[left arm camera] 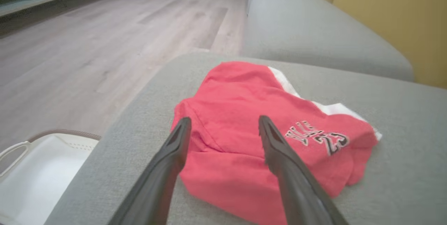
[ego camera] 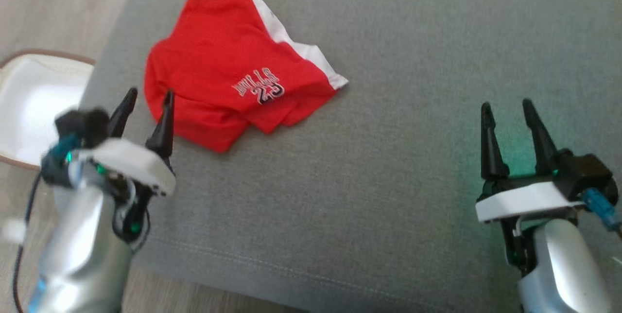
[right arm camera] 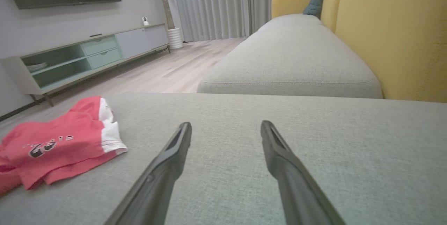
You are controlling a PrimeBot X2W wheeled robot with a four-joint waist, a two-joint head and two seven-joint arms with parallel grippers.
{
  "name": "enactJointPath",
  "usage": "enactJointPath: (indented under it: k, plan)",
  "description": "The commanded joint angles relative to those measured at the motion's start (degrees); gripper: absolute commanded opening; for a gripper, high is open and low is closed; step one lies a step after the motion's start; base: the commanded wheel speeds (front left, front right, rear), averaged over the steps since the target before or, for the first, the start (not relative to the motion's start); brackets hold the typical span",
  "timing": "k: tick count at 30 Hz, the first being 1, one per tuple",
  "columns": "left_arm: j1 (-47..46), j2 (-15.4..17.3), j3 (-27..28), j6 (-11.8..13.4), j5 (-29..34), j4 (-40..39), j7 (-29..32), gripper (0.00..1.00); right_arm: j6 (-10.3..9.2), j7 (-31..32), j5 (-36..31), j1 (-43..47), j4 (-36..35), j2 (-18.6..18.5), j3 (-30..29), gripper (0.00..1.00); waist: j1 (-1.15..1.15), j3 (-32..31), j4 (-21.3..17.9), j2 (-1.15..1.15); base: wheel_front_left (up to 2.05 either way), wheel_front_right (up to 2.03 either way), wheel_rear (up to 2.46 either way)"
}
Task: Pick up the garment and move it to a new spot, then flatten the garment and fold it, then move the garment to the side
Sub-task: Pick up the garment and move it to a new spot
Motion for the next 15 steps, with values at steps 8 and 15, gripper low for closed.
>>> enactJointPath:
  k: [8, 15]
  plan:
    - [-13.8, 10.4, -11.3, -0.1, -12.3, 8.0, 10.3, 1.00, -0.05, 1.8, -2.1, -3.5, -6.0, -0.1, 1.0, 1.00, 0.00, 7.1, -3.9, 0.00, 0.00, 0.00, 0.00]
    - [-20.3, 15.4, -21.1, -0.2, -21.9, 12.9, 18.5, 1.00, -0.05, 2.6, -2.4, -4.5, -8.7, -0.1, 0.7, 1.00, 0.00, 10.3, -6.0, 0.00, 0.00, 0.00, 0.00]
